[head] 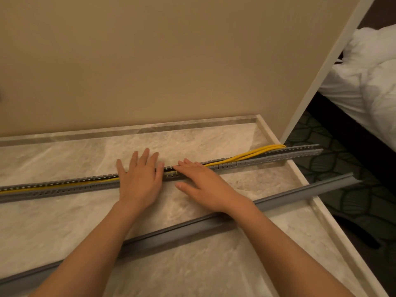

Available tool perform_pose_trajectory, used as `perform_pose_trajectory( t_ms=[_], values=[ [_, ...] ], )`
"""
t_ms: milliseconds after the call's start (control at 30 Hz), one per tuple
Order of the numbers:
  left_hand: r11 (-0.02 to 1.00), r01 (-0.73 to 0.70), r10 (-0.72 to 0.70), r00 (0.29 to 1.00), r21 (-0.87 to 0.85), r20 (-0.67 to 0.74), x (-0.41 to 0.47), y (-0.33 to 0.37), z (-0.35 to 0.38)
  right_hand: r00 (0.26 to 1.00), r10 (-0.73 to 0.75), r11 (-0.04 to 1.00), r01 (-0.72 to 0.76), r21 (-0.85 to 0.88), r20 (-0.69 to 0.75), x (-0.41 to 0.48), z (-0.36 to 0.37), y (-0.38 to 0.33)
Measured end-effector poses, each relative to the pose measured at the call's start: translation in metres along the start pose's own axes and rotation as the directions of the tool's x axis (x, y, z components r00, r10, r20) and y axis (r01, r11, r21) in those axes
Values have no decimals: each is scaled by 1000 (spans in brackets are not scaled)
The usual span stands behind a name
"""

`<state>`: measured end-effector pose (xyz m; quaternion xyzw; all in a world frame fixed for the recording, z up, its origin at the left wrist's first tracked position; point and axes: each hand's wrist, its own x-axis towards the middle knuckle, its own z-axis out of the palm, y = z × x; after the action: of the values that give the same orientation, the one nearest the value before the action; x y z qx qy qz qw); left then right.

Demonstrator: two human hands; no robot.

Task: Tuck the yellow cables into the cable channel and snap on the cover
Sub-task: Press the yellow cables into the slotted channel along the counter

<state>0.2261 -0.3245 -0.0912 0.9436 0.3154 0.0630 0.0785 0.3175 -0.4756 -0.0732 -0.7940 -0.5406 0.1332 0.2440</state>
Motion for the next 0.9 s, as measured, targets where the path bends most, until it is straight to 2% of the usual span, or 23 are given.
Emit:
perform_pose_trajectory(
  t_ms=[67,200,333,433,567,700,800,900],
  values=[
    [996,-85,84,996,-22,-15,1,23,-1,999,15,994,-10,111,-39,-4,-13,3],
    [968,-242,242,970,-69,-11,3,72,3,991,82,992,-71,102,-106,-16,-46,19],
    [940,-295,299,954,-169,-2,4,113,11,975,170,981,-153,121,-147,-36,-89,44],
    [938,-304,312,950,-166,25,-2,134,20,959,237,969,-222,108,-156,-50,-119,63],
    [931,-360,359,933,-55,-29,-6,157,28,945,309,948,-315,-45,-105,-65,-147,92],
    [920,-375,375,927,-119,-23,-10,187,32,923,378,909,-384,-160,-69,-79,-166,114],
    [925,-354,354,935,-141,-29,-14,200,37,930,364,914,-346,-211,53,-84,-161,122],
    [903,-379,373,925,-201,-67,-10,198,39,953,284,941,-257,-221,104,-82,-146,123]
  ],
)
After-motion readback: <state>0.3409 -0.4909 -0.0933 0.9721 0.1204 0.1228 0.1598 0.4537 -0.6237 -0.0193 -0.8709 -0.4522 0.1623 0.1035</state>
